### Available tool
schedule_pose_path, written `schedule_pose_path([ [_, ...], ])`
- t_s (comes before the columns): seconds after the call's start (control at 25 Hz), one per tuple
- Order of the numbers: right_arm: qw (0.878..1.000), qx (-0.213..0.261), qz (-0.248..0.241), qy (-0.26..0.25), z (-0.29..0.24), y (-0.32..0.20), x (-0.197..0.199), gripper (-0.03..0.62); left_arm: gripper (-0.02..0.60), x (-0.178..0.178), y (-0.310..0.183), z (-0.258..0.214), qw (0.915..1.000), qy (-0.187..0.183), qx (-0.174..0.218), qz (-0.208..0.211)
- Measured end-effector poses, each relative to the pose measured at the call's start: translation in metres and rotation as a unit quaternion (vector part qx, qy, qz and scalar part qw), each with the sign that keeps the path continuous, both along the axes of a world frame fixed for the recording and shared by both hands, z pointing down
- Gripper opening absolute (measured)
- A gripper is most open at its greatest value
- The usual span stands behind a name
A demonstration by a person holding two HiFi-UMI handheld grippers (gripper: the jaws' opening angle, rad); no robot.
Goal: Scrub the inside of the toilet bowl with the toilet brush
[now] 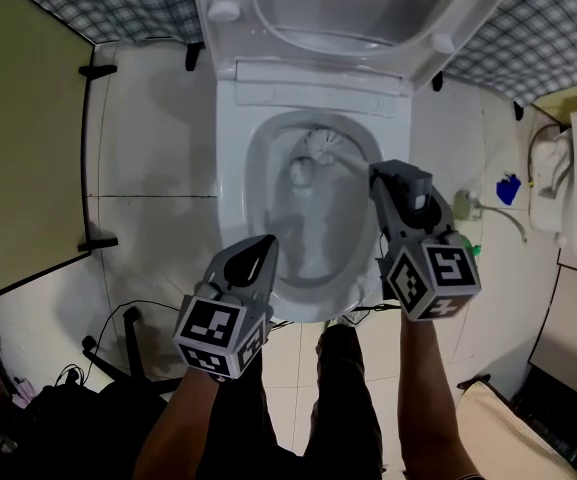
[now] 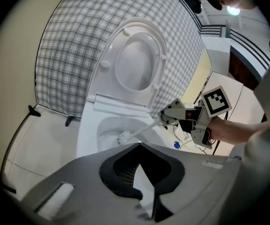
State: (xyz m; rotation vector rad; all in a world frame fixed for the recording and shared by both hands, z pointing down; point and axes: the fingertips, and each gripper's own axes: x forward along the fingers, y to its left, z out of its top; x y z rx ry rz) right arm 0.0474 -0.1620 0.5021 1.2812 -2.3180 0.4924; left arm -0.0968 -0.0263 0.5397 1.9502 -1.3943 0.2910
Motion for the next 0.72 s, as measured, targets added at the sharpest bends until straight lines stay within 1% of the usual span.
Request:
schedule_pose_path([
  [0.12,1.000,-0.027,-0.008,0.008,0.025,0.010,-0.006,0.210,0.008,0.001,0.005,0.004,1.0000,0.000,-0.005,0.001],
  [0.24,0.998,-0.055,-0.018,0.029,0.060,0.021,-0.012,0.209,0.008,-0.003,0.007,0.006,1.0000,-0.003,-0.008,-0.001],
  [0.36,0.997,-0.065,-0.017,0.037,0.078,0.023,-0.013,0.209,0.008,-0.008,0.009,0.008,0.9999,-0.006,-0.009,-0.002],
  [0.44,0.997,-0.060,-0.013,0.035,0.075,0.020,-0.011,0.209,0.008,-0.010,0.011,0.010,0.9999,-0.008,-0.011,-0.002],
  [0.52,0.998,-0.052,-0.010,0.039,0.061,0.017,-0.005,0.209,0.008,-0.010,0.012,0.010,0.9999,-0.007,-0.011,-0.001],
  [0.6,0.998,-0.046,-0.001,0.047,0.041,0.016,0.005,0.210,0.008,-0.007,0.012,0.008,0.9999,-0.004,-0.010,0.000],
  [0.72,0.997,-0.035,0.026,0.058,0.005,0.011,0.027,0.210,0.008,-0.004,0.011,0.004,1.0000,0.000,-0.006,0.003],
])
